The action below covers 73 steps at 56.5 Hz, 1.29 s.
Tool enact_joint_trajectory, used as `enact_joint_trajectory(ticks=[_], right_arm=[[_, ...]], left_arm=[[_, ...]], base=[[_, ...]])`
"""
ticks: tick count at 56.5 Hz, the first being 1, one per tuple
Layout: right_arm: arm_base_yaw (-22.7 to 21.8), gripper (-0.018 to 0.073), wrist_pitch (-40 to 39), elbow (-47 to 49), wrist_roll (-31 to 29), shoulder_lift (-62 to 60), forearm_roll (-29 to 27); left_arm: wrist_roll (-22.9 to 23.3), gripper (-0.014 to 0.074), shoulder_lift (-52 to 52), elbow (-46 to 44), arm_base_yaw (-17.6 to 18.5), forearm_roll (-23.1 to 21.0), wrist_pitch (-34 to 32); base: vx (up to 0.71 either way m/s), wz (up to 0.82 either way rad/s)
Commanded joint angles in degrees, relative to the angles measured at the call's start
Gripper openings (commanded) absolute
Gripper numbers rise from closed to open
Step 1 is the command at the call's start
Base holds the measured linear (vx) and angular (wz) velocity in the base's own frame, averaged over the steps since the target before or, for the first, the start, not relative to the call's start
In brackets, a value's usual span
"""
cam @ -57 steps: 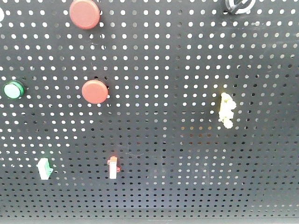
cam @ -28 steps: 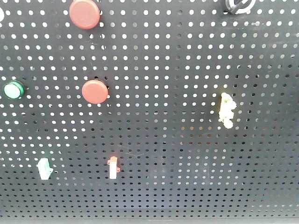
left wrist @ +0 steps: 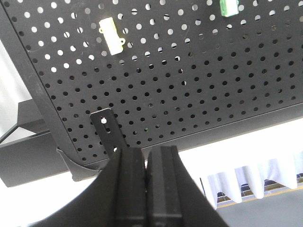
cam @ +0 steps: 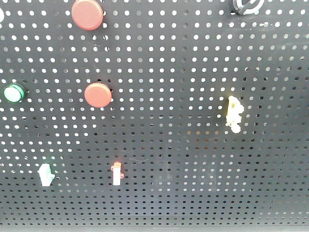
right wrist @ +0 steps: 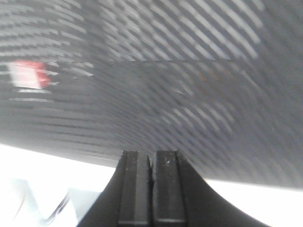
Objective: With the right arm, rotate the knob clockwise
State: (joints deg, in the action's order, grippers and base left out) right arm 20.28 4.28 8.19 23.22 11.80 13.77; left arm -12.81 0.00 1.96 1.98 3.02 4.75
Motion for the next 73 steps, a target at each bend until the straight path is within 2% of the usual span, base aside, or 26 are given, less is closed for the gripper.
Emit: enact_joint_trajectory(ticks=[1,8,9,19,28,37,73], right_arm=[[-6.86,-0.0011,-10.20,-4.81,0.51,-3.39,-1.32],[-15.53,-0.0011,-10.19,-10.69,-1.02,-8.61,-2.45],[-16.75,-0.0011,-8.01,-10.59,-1.08,-9.14,-2.53],[-22.70,-0.0011,-3.62,-10.43,-5.01,-13.13,-2.62],[-22.89,-0.0011,-3.48,-10.43,-8.09,-13.12,-1.76],[-22.89,-0.0011,-3.01,-10.43,-13.77,-13.12,-1.76],[-22.89,-0.0011,-2.99,-10.43,-13.52,-13.12,-2.01]], left_arm=[[0.22,-0.0006,0.62,0.92,0.49,-0.26,-4.75],[0.22,-0.0006,0.62,0.92,0.49,-0.26,-4.75],[0.22,-0.0006,0.62,0.92,0.49,-0.26,-4.75],[0.22,-0.0006,0.62,0.92,0.49,-0.26,-4.75],[0.22,-0.0006,0.62,0.92,0.49,-0.26,-4.75],[0.22,-0.0006,0.62,0.92,0.49,-0.26,-4.75],[0.22,-0.0006,0.62,0.92,0.49,-0.26,-4.75]], base=[[0.00,0.00],[0.00,0.00],[0.00,0.00],[0.00,0.00],[0.00,0.00],[0.00,0.00],[0.00,0.00]])
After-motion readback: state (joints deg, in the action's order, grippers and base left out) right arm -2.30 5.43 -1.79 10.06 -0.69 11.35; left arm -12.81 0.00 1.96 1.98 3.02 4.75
